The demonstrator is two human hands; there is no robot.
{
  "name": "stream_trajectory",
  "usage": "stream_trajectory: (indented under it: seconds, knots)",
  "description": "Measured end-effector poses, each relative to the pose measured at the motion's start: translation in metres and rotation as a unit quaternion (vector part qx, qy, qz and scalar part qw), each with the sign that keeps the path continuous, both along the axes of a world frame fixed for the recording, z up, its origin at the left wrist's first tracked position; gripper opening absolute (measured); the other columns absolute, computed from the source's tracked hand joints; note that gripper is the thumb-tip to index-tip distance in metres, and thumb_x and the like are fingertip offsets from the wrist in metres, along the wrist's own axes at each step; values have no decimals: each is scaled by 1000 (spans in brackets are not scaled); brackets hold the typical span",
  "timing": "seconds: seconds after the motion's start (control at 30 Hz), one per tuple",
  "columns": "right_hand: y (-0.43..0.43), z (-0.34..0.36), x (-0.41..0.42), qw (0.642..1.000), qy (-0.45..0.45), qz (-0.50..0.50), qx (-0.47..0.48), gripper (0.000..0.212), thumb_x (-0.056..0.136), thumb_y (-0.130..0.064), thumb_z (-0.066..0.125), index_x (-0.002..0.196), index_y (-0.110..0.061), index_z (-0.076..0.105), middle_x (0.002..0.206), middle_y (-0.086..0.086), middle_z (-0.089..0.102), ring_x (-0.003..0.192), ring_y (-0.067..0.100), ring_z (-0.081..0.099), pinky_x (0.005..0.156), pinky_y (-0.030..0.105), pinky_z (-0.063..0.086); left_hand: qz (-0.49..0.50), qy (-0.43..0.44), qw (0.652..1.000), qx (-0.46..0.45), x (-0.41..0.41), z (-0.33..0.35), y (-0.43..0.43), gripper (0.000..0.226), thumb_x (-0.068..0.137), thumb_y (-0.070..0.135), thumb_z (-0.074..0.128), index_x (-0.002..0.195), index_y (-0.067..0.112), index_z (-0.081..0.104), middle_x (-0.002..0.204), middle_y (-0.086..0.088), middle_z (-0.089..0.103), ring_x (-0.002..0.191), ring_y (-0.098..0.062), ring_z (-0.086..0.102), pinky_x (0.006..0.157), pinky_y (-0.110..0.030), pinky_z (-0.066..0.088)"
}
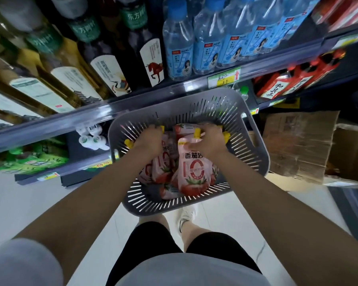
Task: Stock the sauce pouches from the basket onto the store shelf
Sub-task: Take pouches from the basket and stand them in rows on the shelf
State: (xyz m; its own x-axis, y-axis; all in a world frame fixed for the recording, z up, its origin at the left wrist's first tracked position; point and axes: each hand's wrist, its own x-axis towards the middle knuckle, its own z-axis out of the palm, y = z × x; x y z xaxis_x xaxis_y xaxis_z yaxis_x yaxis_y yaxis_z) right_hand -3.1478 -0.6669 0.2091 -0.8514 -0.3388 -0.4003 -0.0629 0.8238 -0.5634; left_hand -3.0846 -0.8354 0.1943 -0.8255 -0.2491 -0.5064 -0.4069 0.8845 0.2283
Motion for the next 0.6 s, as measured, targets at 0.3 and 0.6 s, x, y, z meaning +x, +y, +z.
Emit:
stream_trajectory:
  seconds: [0.3, 0.6]
  knots:
    - [18, -10, 5, 977, -159, -128, -62, 70, 63, -28, 88, 121, -10, 51, 112, 2, 57, 108, 21, 55, 84, 27, 46, 164, 9, 985, 53, -21, -13, 5, 38, 87, 26, 63, 111, -2, 53, 108, -19, 61, 98, -33, 60, 79, -34, 48]
    - [20, 2, 6, 973, -204, -39, -98, 75, 78, -7, 76, 141, -5, 37, 140, 13, 47, 128, 31, 46, 99, 34, 44, 119, 13, 986, 118, -13, -4, -1, 35, 85, 41, 65, 96, 8, 58, 100, -10, 60, 90, -23, 55, 71, -29, 41]
